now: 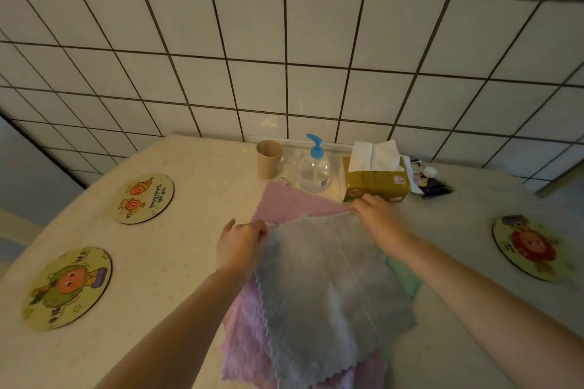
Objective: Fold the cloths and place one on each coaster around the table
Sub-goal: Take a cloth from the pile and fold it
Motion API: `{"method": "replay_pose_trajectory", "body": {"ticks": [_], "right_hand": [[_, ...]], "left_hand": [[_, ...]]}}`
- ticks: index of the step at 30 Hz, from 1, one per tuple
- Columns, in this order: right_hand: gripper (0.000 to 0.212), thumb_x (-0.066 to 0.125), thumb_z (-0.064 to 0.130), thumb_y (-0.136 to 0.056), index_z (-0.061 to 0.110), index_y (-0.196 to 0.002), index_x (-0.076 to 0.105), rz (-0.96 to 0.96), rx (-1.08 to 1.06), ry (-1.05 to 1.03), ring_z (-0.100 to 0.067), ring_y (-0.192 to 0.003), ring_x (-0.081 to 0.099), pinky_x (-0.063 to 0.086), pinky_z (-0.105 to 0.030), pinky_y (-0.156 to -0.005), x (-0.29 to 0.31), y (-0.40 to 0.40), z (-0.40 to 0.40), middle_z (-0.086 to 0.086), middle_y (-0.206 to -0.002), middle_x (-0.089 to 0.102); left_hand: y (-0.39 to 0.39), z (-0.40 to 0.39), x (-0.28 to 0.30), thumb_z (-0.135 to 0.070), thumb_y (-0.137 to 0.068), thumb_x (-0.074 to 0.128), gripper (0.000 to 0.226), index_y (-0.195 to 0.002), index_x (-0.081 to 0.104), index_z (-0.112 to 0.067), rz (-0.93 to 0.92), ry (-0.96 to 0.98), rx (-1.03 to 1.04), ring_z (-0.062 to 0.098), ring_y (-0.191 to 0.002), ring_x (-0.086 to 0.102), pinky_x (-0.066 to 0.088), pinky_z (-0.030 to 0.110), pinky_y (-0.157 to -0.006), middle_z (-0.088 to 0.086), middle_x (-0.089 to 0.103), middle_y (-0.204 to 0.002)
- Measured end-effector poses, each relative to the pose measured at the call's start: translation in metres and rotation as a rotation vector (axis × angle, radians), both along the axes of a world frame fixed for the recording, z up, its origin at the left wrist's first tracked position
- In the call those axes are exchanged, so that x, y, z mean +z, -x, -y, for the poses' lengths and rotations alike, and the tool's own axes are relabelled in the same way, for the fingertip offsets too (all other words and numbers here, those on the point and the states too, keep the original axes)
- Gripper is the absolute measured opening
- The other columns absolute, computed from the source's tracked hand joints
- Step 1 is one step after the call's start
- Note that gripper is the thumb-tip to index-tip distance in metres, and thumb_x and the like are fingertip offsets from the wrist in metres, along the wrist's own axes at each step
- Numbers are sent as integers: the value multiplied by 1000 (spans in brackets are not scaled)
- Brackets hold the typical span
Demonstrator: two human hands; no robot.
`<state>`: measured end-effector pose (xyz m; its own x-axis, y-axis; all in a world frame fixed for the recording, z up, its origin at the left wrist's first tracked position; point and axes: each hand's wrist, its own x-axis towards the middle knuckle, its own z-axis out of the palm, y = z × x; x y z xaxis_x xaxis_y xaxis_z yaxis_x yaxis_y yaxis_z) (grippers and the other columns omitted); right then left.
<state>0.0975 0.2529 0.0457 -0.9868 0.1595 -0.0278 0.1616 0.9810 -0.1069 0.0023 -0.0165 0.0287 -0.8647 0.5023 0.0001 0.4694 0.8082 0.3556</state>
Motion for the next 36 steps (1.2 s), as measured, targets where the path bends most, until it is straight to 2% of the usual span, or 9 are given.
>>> {"method": "replay_pose_trajectory", "body": {"ticks": [3,11,13,15,22,28,31,33,36], "right_hand": [[29,61,11,-87,18,-115,57,-61,1,-10,-20,-101,52,39,-27,-72,18,-11,7,-2,-110,55],[20,73,6,-77,15,-89,59,-154,5,-54,-17,-73,55,41,-28,-56,50,-40,13,-1,-88,57],[3,55,15,-92,17,-95,55,-213,-82,75,-16,-72,55,44,-30,-58,67,-46,21,0,-86,59],[11,39,24,-99,19,-98,48,-222,-155,233,-15,-68,57,49,-34,-59,83,-48,30,1,-82,59],[12,40,25,-99,22,-102,51,-237,-20,467,-14,-81,60,49,-30,-71,135,-33,86,0,-91,63],[19,44,24,-98,19,-111,58,-336,103,433,-6,-90,56,43,-18,-75,159,3,171,6,-101,62],[21,46,21,-97,15,-111,61,-442,167,417,-8,-94,57,45,-20,-80,164,14,224,2,-105,64],[20,48,19,-97,12,-109,62,-505,233,403,-12,-96,59,47,-26,-84,162,14,258,0,-104,66],[16,52,17,-95,12,-105,64,-520,262,428,-4,-91,58,42,-14,-81,146,1,314,5,-99,66]], "left_hand": [[-6,11,16,-36,-90,47,28,-77,66,-20,49,-100,-23,23,-81,61,41,31,-88,-1,69,-81],[-36,16,53,-17,-96,46,8,-96,52,-11,349,-355,27,12,-61,50,40,16,-55,0,60,-74],[-41,17,61,-19,-98,43,10,-97,50,-12,387,-396,45,12,-61,48,40,21,-54,2,60,-77],[-43,21,74,-22,-100,41,14,-98,51,-12,437,-474,80,15,-65,51,42,23,-56,7,63,-84],[-28,90,132,-37,-91,59,22,-95,65,-16,563,-573,70,17,-84,65,52,31,-75,3,70,-90],[12,204,165,-37,-88,62,14,-94,62,-24,241,-324,-9,10,-78,59,48,24,-68,-2,63,-85],[24,259,177,-27,-90,62,5,-86,61,-30,116,-388,27,9,-72,59,47,24,-66,-5,63,-78],[26,292,181,-14,-89,64,10,-85,63,-23,-32,-382,18,12,-71,54,40,21,-66,-3,60,-77],[23,355,172,-8,-84,68,9,-90,72,-13,-137,-347,-27,13,-81,56,42,25,-76,-5,58,-86]]}}
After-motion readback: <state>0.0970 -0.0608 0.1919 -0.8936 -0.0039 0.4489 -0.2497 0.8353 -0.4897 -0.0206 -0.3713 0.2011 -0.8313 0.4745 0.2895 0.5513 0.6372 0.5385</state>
